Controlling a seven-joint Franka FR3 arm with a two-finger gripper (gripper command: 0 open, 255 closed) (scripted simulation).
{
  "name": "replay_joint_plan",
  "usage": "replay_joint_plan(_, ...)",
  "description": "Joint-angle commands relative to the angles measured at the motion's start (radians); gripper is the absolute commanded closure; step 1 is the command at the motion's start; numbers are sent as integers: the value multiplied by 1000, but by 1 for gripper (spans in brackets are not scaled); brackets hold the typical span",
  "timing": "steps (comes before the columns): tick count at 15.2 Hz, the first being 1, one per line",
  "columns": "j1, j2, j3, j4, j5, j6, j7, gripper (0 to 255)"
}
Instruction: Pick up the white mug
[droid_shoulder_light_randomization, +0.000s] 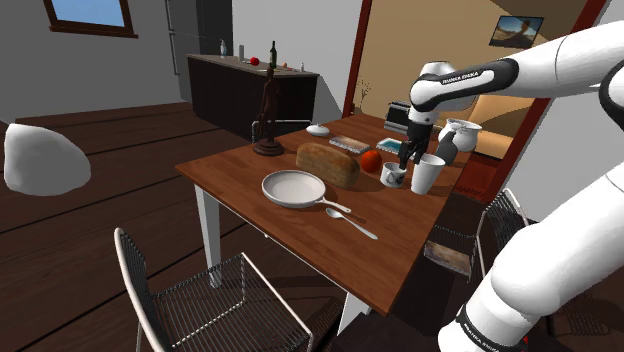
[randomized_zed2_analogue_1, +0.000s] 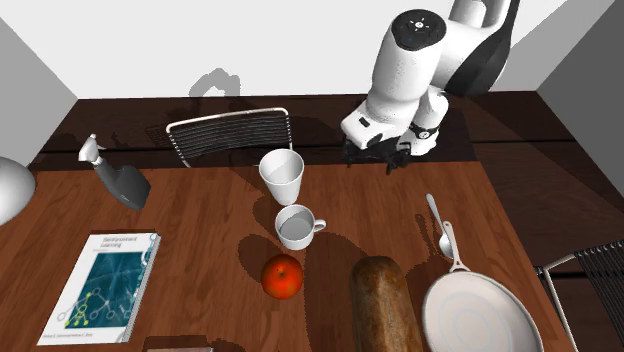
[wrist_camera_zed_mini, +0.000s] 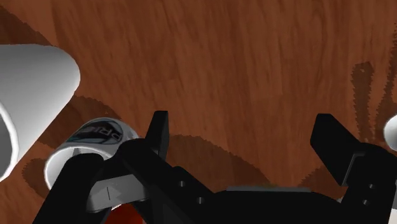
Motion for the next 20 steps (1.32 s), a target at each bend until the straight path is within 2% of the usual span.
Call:
replay_joint_plan(1, -2, 75, -37, 55, 30, 25, -60, 0)
replay_joint_plan(5, -16, 230, -97, 159, 116, 71, -184, 0)
replay_joint_plan(9, -55, 398, -128, 287, 229, 90, -311, 0)
replay_joint_plan(13, -126, 570, -127, 443, 345, 79, -423, 0)
replay_joint_plan(19, -268, 829, -85, 738, 482, 15, -534, 0)
replay_joint_plan(20, -269, 833, -82, 731, 483, 26, -535, 0)
